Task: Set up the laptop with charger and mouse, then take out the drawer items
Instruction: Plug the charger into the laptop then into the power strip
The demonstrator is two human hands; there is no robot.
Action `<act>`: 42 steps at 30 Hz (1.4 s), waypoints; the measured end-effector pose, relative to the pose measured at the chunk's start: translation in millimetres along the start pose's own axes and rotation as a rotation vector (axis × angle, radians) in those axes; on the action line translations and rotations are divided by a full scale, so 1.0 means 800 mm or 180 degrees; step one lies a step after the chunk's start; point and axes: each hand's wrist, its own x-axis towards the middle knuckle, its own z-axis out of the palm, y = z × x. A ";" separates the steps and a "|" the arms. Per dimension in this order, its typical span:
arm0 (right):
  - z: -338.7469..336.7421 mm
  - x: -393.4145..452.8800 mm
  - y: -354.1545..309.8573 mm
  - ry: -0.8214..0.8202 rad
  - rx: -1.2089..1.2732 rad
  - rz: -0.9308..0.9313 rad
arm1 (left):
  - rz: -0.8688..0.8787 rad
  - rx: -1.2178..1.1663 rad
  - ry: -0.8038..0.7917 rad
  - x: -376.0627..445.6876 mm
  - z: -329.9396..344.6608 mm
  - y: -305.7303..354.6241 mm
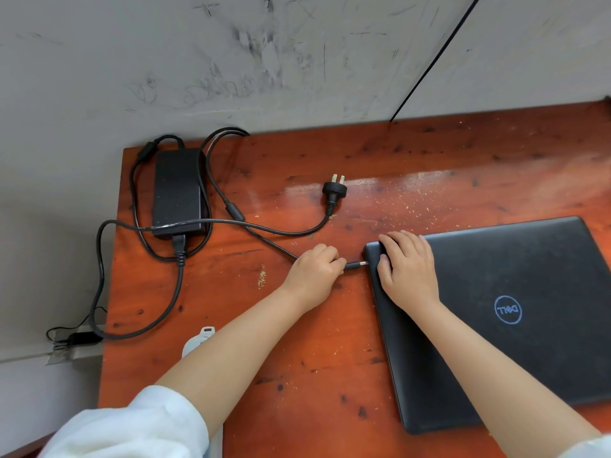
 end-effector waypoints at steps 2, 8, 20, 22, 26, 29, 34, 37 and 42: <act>0.000 0.000 0.000 -0.0008 0.0005 0.0013 | 0.0042 0.0006 -0.0043 0.004 0.002 0.001; 0.001 0.000 -0.004 0.0023 -0.0004 0.0013 | -0.0193 0.0123 -0.0443 0.013 0.016 -0.006; 0.002 0.001 -0.006 -0.0022 -0.0178 0.0042 | -0.0289 -0.0247 -0.0480 0.020 0.020 0.000; 0.001 0.001 -0.006 -0.0033 -0.0166 0.0046 | -0.0352 -0.0142 -0.0588 0.020 0.018 0.003; -0.001 0.000 -0.006 -0.0039 -0.0115 0.0059 | -0.0687 0.0038 -0.0503 0.030 -0.001 -0.012; -0.002 0.001 -0.006 -0.0009 -0.0079 0.0037 | -0.1472 0.0011 0.0190 0.045 -0.019 -0.038; 0.000 0.000 -0.001 0.0039 -0.0112 -0.0044 | -0.2345 -0.0387 0.0194 0.088 -0.016 -0.036; 0.001 0.001 0.002 0.0067 -0.0087 -0.0096 | -0.2651 -0.0468 0.0418 0.109 -0.008 -0.022; -0.001 0.004 0.010 0.0125 -0.0066 -0.0195 | -0.2728 -0.0546 0.0677 0.081 -0.024 -0.012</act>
